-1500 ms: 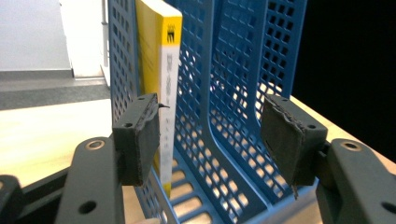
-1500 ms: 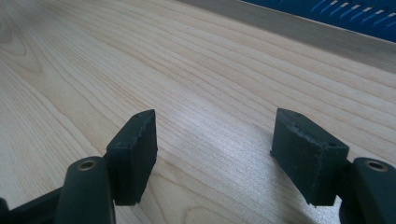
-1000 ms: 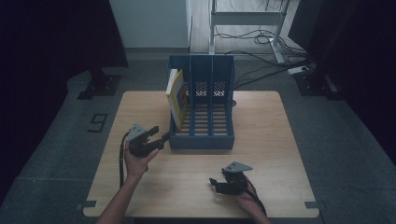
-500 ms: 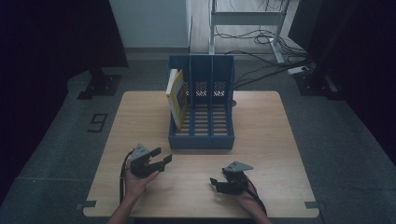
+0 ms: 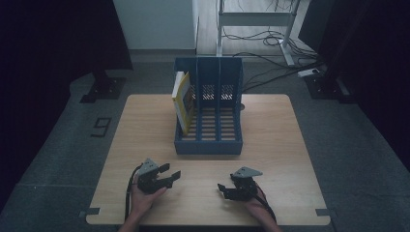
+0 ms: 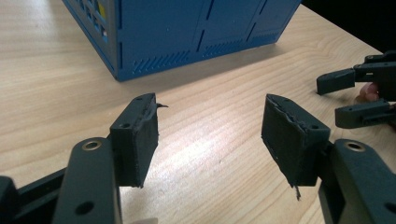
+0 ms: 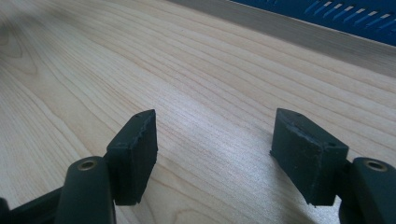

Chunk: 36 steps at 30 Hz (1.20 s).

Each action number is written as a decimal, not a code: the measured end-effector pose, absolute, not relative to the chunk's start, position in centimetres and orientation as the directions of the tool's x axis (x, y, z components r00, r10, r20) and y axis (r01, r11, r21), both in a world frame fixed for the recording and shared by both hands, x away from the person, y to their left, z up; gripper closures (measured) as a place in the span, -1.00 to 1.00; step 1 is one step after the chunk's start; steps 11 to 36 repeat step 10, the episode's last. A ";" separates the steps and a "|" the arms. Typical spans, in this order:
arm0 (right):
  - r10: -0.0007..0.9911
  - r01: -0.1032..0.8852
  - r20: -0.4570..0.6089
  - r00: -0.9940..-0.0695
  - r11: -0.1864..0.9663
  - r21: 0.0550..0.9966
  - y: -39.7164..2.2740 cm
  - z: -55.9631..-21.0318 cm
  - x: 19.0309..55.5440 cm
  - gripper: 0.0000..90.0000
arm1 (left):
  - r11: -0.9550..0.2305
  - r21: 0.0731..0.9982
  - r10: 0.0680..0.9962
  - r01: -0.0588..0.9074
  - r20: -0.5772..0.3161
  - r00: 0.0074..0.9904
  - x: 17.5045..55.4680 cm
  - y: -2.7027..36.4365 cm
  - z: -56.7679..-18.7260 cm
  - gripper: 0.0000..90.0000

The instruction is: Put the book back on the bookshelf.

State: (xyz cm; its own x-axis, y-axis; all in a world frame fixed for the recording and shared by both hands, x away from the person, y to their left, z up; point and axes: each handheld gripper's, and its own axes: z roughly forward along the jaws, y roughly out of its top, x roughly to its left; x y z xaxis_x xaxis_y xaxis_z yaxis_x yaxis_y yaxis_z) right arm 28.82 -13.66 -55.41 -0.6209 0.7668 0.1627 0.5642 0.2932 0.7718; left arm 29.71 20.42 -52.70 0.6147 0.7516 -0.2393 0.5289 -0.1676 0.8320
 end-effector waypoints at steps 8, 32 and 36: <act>0.771 0.565 0.160 -0.617 0.292 0.772 -13.7 -55.4 28.9 -0.32 | -0.143 0.828 0.748 0.542 -0.268 0.607 29.8 21.0 -53.0 -0.18; 0.771 0.564 0.159 -0.617 0.293 0.772 -13.7 -55.4 28.9 -0.32 | -0.140 0.827 0.748 0.545 -0.272 0.605 29.8 21.0 -53.0 -0.18; 0.771 0.564 0.159 -0.617 0.293 0.772 -13.7 -55.4 28.9 -0.32 | -0.140 0.827 0.748 0.545 -0.272 0.605 29.8 21.0 -53.0 -0.18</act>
